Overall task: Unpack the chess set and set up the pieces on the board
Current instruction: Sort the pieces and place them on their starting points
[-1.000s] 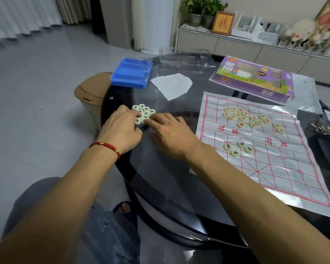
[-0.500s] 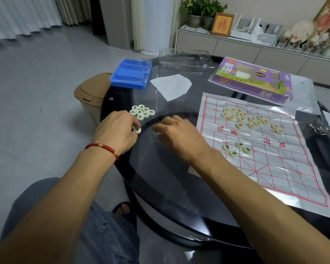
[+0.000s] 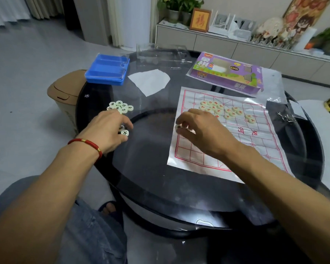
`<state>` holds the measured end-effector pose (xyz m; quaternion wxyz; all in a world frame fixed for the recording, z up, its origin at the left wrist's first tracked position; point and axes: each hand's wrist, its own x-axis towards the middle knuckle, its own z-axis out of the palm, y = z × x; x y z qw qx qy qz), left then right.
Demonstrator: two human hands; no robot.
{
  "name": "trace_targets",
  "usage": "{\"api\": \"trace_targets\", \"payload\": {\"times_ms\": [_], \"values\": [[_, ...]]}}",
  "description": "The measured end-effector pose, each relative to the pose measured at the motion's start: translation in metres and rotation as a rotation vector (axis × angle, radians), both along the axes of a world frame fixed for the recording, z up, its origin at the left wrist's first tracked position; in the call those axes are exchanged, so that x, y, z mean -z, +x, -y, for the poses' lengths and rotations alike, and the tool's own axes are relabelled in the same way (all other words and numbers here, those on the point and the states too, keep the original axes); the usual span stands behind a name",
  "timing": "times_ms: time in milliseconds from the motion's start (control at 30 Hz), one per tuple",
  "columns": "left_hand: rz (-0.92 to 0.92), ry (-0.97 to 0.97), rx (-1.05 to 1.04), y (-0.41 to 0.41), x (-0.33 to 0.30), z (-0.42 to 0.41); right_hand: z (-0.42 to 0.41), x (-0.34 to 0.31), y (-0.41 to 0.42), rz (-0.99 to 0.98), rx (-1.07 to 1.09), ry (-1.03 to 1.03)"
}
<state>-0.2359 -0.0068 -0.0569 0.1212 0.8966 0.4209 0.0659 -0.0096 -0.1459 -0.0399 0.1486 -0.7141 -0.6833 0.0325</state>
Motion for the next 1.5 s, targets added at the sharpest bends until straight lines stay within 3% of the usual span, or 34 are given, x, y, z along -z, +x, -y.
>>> {"api": "trace_targets", "payload": {"times_ms": [300,633,800,1067,1233,1333,1500], "values": [[-0.023,0.007,0.084,0.013,-0.004,0.010,0.081,-0.004,0.097,-0.056,0.335,-0.189],[0.041,-0.148,0.265,0.025,-0.009,0.025,0.087,0.011,0.097,-0.004,0.307,-0.165],[-0.027,-0.111,0.333,0.025,-0.008,0.032,0.090,0.009,0.096,-0.028,0.323,-0.141],[0.028,-0.007,0.324,0.030,-0.007,0.036,0.094,0.007,0.098,-0.053,0.336,-0.186],[0.236,0.044,0.399,0.065,-0.019,0.059,0.091,0.007,0.095,-0.066,0.309,-0.219],[0.182,0.013,0.506,0.105,-0.013,0.083,0.089,0.007,0.093,-0.072,0.280,-0.219],[0.027,-0.023,0.510,0.136,0.003,0.100,0.092,0.004,0.090,-0.086,0.273,-0.149]]}}
